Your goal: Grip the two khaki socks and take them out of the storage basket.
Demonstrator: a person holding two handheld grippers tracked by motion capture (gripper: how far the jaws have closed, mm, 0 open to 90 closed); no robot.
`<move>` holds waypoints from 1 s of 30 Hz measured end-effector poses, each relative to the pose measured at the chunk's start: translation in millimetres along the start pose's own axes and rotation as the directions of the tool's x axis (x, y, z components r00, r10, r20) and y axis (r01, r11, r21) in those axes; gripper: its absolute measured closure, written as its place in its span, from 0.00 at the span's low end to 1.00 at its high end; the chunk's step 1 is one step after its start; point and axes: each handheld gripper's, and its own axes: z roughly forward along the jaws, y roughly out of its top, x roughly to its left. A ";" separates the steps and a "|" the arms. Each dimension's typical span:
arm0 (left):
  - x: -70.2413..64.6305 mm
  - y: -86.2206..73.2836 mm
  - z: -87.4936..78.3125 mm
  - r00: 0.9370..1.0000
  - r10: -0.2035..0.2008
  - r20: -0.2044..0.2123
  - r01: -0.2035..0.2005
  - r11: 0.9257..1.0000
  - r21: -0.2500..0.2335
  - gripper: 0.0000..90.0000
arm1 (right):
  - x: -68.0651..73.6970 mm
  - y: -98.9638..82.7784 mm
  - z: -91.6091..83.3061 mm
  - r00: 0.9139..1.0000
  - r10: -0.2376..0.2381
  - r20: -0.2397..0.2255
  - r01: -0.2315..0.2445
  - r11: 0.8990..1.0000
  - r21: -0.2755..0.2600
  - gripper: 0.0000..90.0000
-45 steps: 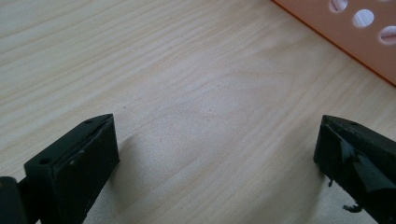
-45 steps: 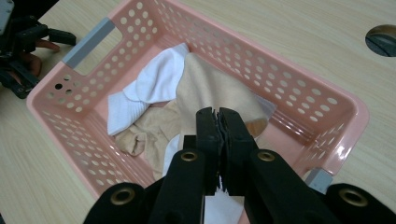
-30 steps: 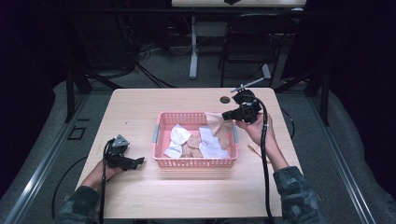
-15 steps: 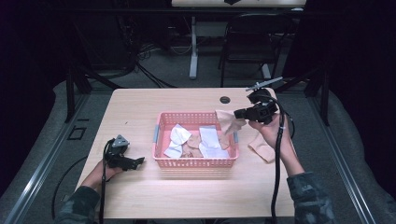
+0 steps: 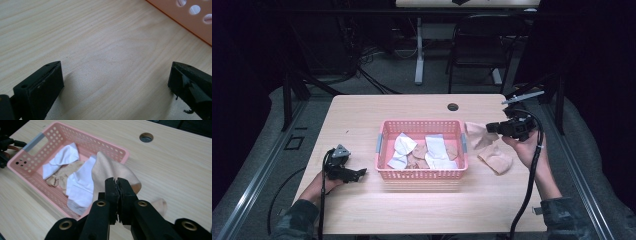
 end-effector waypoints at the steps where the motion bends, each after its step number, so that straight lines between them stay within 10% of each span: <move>1: 0.0 0.0 0.0 1.000 0.000 0.000 0.000 1.000 0.000 0.00 | -3.1 -2.7 -1.1 1.000 0.007 0.009 -0.007 1.000 0.002 0.97; 14: 0.1 0.0 0.0 1.000 0.002 0.000 -0.002 1.000 0.000 0.00 | -43.4 -31.4 3.4 0.994 0.084 0.068 -0.087 0.995 0.053 0.97; 30: 0.0 0.0 0.0 1.000 0.000 0.000 0.000 1.000 0.000 0.00 | -66.0 -55.5 52.8 0.988 0.133 0.076 -0.145 0.970 0.193 0.97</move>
